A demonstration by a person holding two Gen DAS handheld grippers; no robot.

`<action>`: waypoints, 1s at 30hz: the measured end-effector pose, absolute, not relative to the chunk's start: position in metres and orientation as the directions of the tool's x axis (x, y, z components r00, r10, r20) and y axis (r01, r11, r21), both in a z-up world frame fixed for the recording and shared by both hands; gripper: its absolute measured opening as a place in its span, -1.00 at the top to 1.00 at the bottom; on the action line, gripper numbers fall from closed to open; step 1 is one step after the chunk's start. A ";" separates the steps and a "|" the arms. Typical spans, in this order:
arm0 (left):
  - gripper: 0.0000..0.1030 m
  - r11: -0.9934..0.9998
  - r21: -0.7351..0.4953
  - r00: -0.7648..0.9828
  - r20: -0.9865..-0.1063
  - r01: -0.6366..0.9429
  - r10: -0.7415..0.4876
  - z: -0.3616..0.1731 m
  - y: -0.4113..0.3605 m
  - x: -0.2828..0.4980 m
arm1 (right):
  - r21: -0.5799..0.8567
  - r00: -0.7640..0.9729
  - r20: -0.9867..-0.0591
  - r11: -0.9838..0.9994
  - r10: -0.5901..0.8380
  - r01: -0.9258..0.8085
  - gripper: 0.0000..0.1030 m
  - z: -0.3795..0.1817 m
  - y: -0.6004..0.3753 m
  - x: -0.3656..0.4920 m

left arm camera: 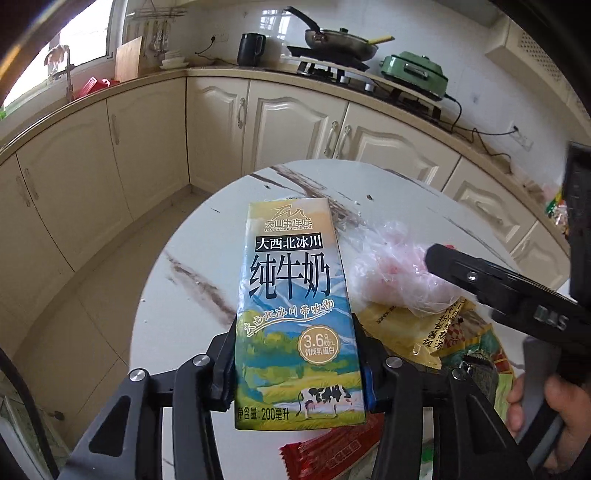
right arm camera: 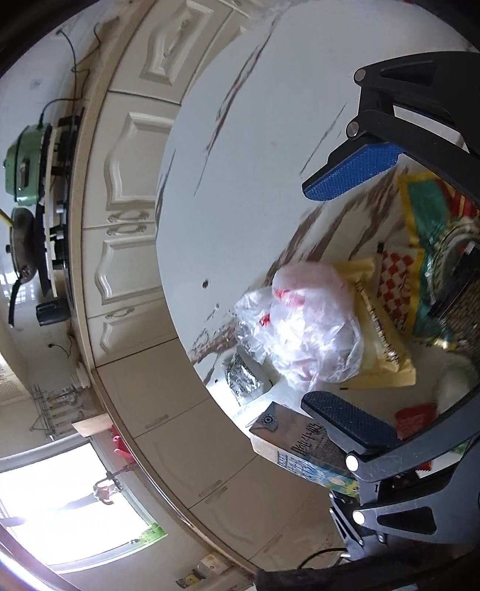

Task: Collect trash
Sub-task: 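Grasp the milk carton with the left gripper while the right grasps a plastic bag, then carry carton and plastic bag over the blue bucket and open both grippers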

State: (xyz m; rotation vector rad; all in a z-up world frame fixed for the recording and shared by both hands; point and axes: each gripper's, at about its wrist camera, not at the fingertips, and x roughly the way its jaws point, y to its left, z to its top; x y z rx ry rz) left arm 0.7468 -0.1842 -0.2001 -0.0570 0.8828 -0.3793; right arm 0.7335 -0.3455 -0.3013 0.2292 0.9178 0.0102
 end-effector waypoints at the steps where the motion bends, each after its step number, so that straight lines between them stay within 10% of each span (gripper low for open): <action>1: 0.12 0.934 -0.195 0.584 -0.737 0.299 -0.340 -0.197 -0.178 0.743 | 0.205 0.592 -0.798 0.974 0.110 0.095 -1.00 -0.307 -0.341 0.742; 5: 0.12 0.932 -0.188 0.608 -0.715 0.310 -0.347 -0.184 -0.156 0.731 | 0.182 0.531 -0.842 0.977 0.096 0.112 -0.94 -0.328 -0.331 0.762; 14: 0.12 0.925 -0.217 0.639 -0.673 0.313 -0.373 -0.165 -0.117 0.701 | 0.168 0.583 -0.810 0.978 0.065 0.125 0.26 -0.309 -0.339 0.750; 30: 0.12 0.921 -0.259 0.694 -0.605 0.292 -0.390 -0.122 -0.017 0.616 | 0.054 0.789 -0.613 0.994 -0.042 0.095 0.50 -0.192 -0.283 0.692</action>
